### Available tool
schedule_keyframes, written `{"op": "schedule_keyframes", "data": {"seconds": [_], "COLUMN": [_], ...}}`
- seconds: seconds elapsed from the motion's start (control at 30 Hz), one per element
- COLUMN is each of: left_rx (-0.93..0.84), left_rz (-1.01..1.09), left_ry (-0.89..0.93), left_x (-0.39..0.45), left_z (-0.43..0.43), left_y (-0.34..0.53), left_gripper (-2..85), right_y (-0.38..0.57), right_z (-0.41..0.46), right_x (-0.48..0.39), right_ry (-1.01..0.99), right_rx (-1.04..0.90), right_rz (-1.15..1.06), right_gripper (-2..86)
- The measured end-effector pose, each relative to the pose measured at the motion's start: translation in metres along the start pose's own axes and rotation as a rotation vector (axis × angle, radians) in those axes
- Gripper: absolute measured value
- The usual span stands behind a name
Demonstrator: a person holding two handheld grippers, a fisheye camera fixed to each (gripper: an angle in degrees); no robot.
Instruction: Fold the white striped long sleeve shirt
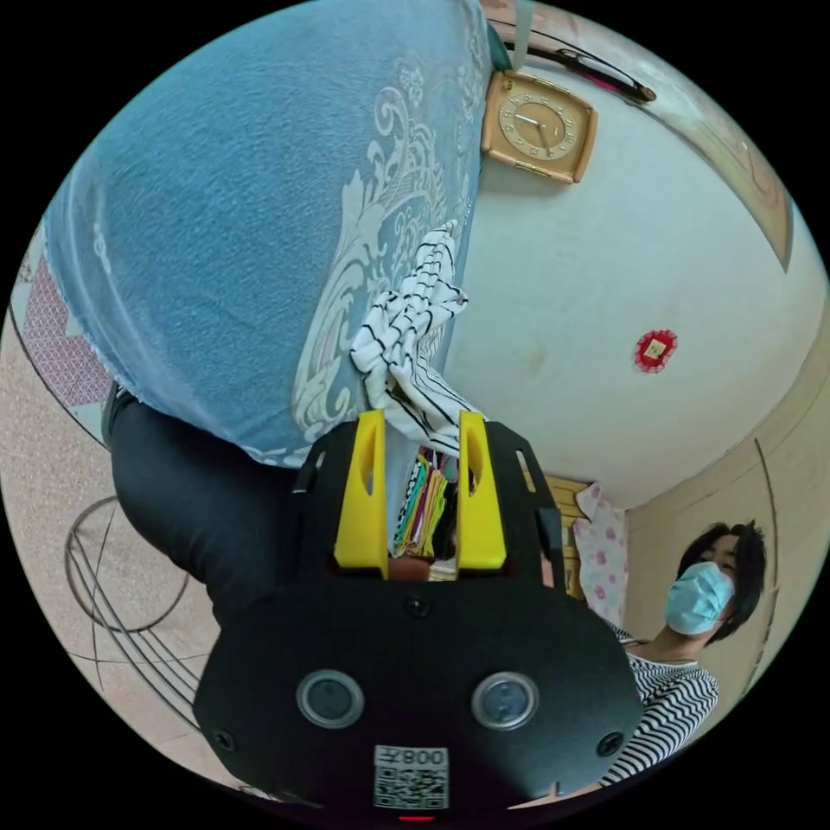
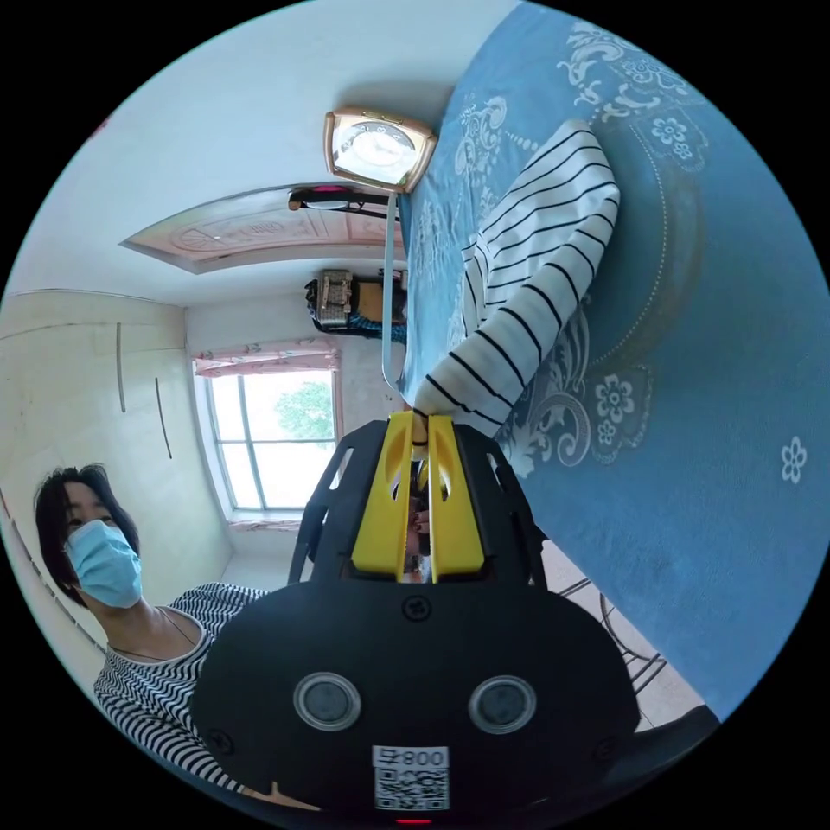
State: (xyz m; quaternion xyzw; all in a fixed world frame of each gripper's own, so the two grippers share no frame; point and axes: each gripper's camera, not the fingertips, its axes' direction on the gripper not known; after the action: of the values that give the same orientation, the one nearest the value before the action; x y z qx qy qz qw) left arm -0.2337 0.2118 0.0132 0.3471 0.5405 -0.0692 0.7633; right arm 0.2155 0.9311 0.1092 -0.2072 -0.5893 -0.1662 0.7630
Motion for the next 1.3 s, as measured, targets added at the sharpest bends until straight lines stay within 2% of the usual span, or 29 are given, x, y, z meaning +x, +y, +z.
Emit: {"op": "schedule_keyframes", "data": {"seconds": [0.43, 0.7, 0.77, 0.93, 1.3], "left_rx": [0.104, 0.124, 0.15, 0.154, 0.09], "left_rz": [-0.125, -0.189, -0.202, -0.167, 0.028], "left_ry": [0.073, 0.128, 0.152, 0.084, 0.081], "left_x": [-0.037, -0.066, -0.077, -0.087, -0.085], "left_z": [0.031, 0.077, 0.095, 0.132, 0.243], "left_y": [-0.013, -0.029, -0.033, -0.037, -0.026], "left_gripper": [14.0, 11.9, 8.9, 3.6, 2.4], "right_y": [-0.013, 0.003, 0.009, 0.024, 0.086], "right_z": [-0.037, -0.075, -0.089, -0.122, -0.229], "right_x": [0.023, 0.058, 0.068, 0.09, 0.144], "right_ry": [-0.015, -0.03, -0.033, -0.017, -0.002], "right_rx": [-0.01, 0.0, 0.002, 0.009, 0.079], "right_rz": [-0.031, -0.012, -0.008, -0.003, 0.015], "right_gripper": [2.2, 2.1, 2.1, 2.1, 2.1]}}
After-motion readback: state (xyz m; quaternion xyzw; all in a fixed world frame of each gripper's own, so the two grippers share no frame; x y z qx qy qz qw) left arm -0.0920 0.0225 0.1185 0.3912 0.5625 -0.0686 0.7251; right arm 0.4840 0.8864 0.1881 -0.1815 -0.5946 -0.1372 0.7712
